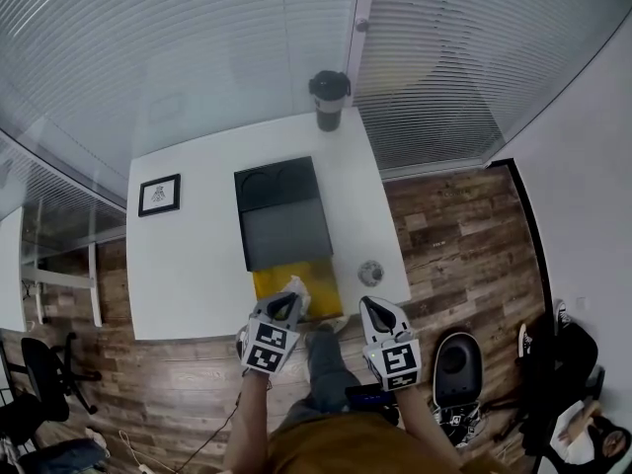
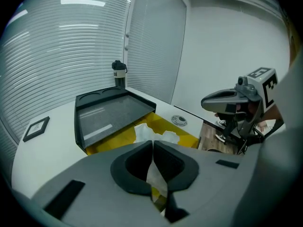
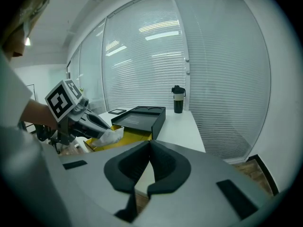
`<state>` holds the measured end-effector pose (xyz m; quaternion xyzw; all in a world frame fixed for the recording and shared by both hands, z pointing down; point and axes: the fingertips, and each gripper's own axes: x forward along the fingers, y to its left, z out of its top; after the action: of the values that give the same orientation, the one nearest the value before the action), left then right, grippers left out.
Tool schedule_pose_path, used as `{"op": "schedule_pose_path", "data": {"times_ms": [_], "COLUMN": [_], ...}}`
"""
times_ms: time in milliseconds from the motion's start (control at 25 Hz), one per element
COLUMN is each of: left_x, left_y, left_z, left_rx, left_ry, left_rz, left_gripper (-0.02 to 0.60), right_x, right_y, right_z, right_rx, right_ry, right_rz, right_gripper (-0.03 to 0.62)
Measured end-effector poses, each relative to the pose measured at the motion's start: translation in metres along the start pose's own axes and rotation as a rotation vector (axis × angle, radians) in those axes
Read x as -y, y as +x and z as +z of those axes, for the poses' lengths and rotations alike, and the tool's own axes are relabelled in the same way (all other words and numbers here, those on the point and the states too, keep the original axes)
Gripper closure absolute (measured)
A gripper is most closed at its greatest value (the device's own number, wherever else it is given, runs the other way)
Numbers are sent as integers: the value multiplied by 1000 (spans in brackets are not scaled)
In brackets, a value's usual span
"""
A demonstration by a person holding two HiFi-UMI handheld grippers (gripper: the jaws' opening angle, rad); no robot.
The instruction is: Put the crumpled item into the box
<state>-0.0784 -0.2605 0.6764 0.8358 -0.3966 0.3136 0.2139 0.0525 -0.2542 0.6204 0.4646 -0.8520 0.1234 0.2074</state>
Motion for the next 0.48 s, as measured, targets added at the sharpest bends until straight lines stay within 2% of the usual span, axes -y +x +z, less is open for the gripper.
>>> {"op": "schedule_pose_path", "data": {"times_ms": [480], "left_x": [3], "left_y": [15], "left_z": [-17], "left_rx": [-42], "left_ry": [16], "left_rz": [-10], "left_gripper": [548], "right_x": [0], "right_y": [2], "right_z": [-3], "right_rx": [-12], "right_ry": [1], "right_rz": [12], "right_gripper": [582]}}
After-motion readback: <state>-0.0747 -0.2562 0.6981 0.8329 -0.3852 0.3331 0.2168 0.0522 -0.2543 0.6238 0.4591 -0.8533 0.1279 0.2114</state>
